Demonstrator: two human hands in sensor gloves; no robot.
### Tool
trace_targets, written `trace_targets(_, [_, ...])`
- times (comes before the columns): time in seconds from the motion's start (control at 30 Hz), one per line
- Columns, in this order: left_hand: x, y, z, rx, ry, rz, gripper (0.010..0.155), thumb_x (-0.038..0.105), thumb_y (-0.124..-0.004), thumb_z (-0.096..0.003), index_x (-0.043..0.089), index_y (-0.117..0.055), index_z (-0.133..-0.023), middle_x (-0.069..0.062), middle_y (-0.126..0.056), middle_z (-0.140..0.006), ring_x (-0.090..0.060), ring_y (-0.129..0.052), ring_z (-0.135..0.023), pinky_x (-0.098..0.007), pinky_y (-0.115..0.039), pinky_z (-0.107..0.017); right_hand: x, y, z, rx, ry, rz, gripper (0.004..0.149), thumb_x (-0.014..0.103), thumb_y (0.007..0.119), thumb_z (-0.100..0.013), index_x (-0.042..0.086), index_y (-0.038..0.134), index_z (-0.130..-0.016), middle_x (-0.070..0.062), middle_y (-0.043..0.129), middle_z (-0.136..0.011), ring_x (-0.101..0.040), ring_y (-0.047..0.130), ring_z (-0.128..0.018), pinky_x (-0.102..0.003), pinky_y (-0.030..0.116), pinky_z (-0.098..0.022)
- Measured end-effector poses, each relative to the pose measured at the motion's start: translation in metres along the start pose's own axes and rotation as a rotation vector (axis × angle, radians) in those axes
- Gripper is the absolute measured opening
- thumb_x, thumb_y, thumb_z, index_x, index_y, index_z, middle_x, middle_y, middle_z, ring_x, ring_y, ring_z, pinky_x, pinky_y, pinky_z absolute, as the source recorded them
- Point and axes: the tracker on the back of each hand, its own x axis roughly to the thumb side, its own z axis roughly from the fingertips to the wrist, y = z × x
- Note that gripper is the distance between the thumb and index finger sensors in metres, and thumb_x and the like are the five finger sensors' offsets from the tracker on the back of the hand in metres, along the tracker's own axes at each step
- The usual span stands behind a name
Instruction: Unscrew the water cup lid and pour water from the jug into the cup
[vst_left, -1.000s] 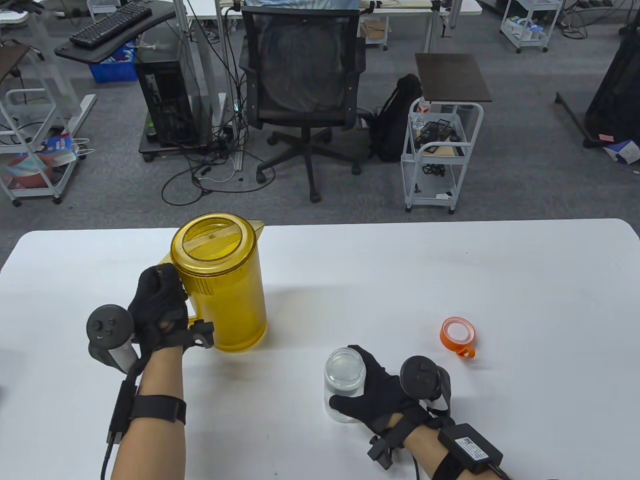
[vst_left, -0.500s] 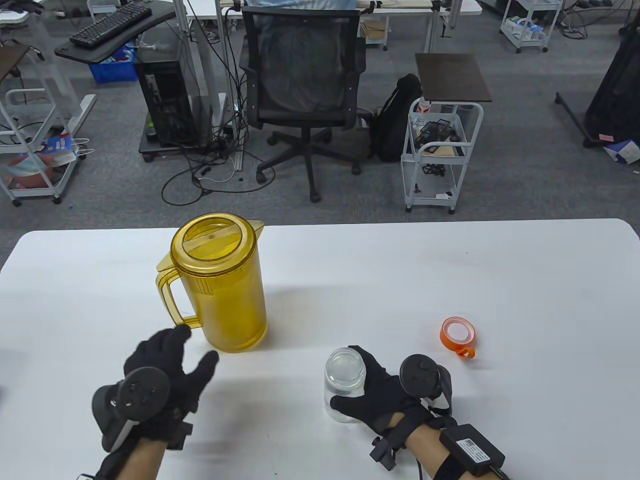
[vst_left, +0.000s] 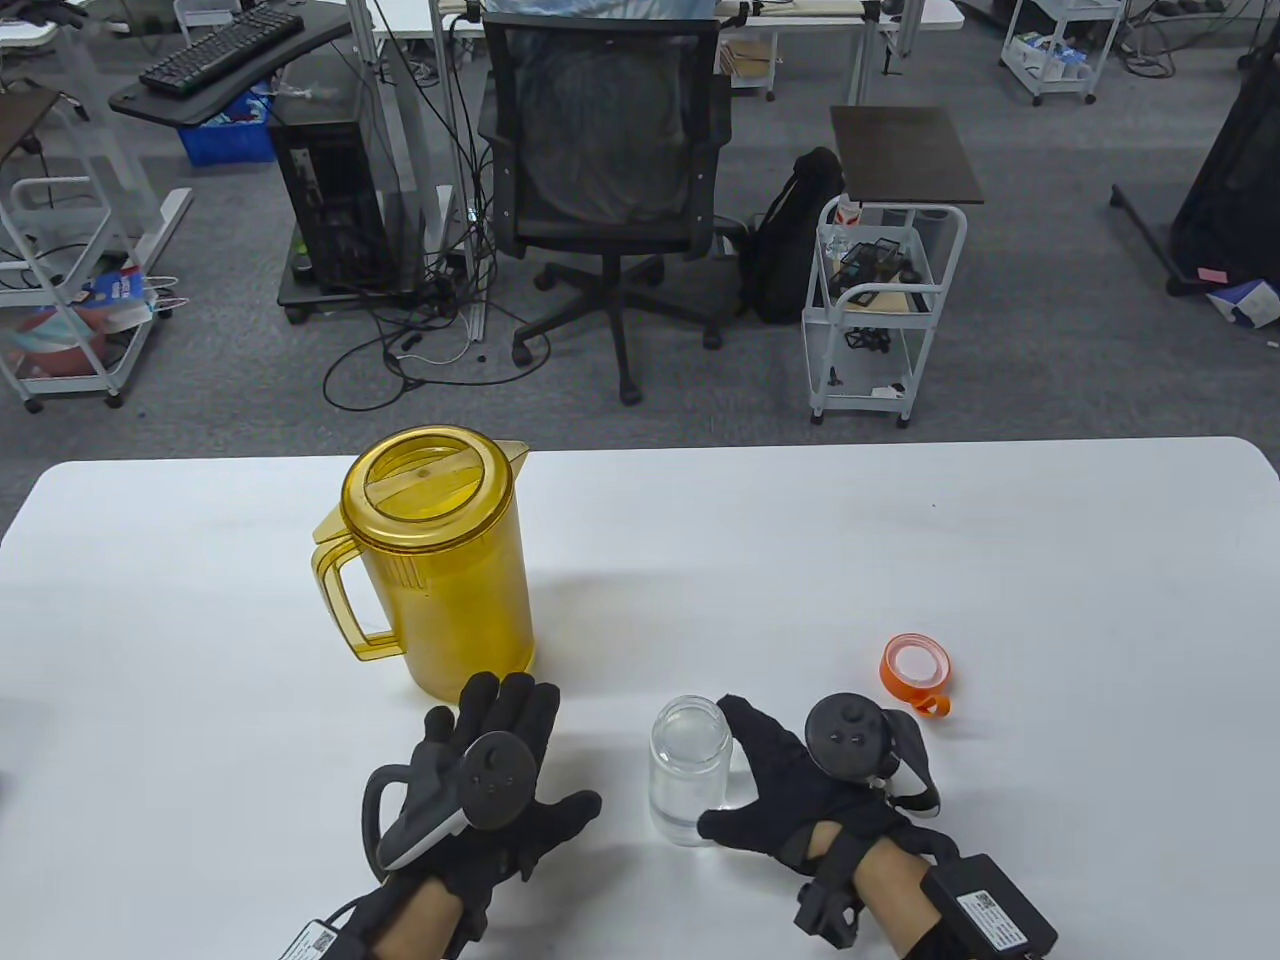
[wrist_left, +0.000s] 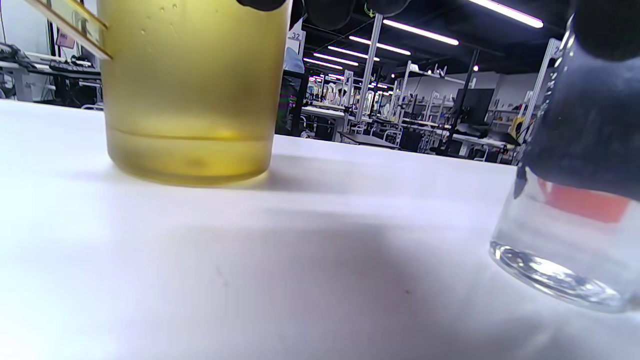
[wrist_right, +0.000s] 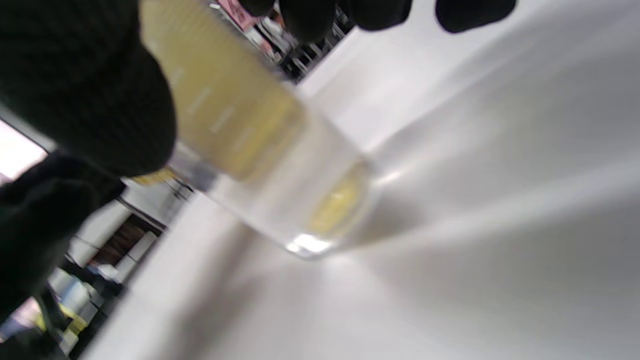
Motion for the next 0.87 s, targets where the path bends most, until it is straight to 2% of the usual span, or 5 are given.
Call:
trace_targets(0.07, [-0.004,-0.001,0.0,-0.003,0.0,0.008,0.106,0.091,-0.07,-0.0358,0.036,-0.034,-0.119,0.003,-0.033,-0.128,-0.038,-0.03,-0.122,-0.066,-0.033,-0.081,-0.002,-0.015,0.016,0.035,0.05,0.224,0.1,0.053,0.096,-0.043,0.02,0.032,-0.112,-0.013,0.028,-0.117,-0.049,0.03,-0.108,-0.074,0.043,-0.073])
trace_targets(0.2, [-0.007,-0.002,0.002,-0.001,-0.011,0.005,0.105,0.092,-0.067,-0.0369,0.036,-0.035,-0.119,0.003,-0.034,-0.128,-0.038,-0.032,-0.122,-0.066,-0.034,-0.081,-0.005,-0.036,0.055,-0.27,-0.005,0.513,0.089,0.061,0.091,-0.041,0.023,0.048,-0.11,-0.01,0.045,-0.116,-0.045,0.044,-0.108,-0.073,0.048,-0.072])
trace_targets(0.3, [-0.009,0.0,0.006,0.03,-0.024,-0.041,0.105,0.093,-0.066,-0.0367,0.035,-0.037,-0.119,0.003,-0.036,-0.128,-0.038,-0.034,-0.122,-0.066,-0.036,-0.081,-0.01,-0.047,0.081,-0.429,-0.042,0.541,0.085,0.066,0.088,-0.041,0.025,0.056,-0.108,-0.009,0.051,-0.115,-0.044,0.049,-0.107,-0.072,0.049,-0.072])
trace_targets(0.43, [-0.01,0.003,0.008,0.047,-0.036,-0.066,0.104,0.093,-0.065,-0.0368,0.035,-0.037,-0.119,0.002,-0.036,-0.128,-0.038,-0.035,-0.122,-0.066,-0.037,-0.08,-0.016,-0.051,0.097,-0.52,-0.042,0.563,0.086,0.069,0.086,-0.041,0.026,0.054,-0.109,-0.008,0.049,-0.116,-0.044,0.046,-0.109,-0.073,0.047,-0.073])
trace_targets(0.87, [-0.014,0.005,0.01,0.061,-0.013,-0.041,0.103,0.091,-0.066,-0.037,0.035,-0.039,-0.119,0.003,-0.038,-0.128,-0.038,-0.037,-0.121,-0.066,-0.038,-0.08,-0.023,-0.052,0.098,-0.536,-0.08,0.569,0.087,0.068,0.085,-0.041,0.027,0.051,-0.11,-0.007,0.045,-0.117,-0.043,0.042,-0.109,-0.074,0.044,-0.073])
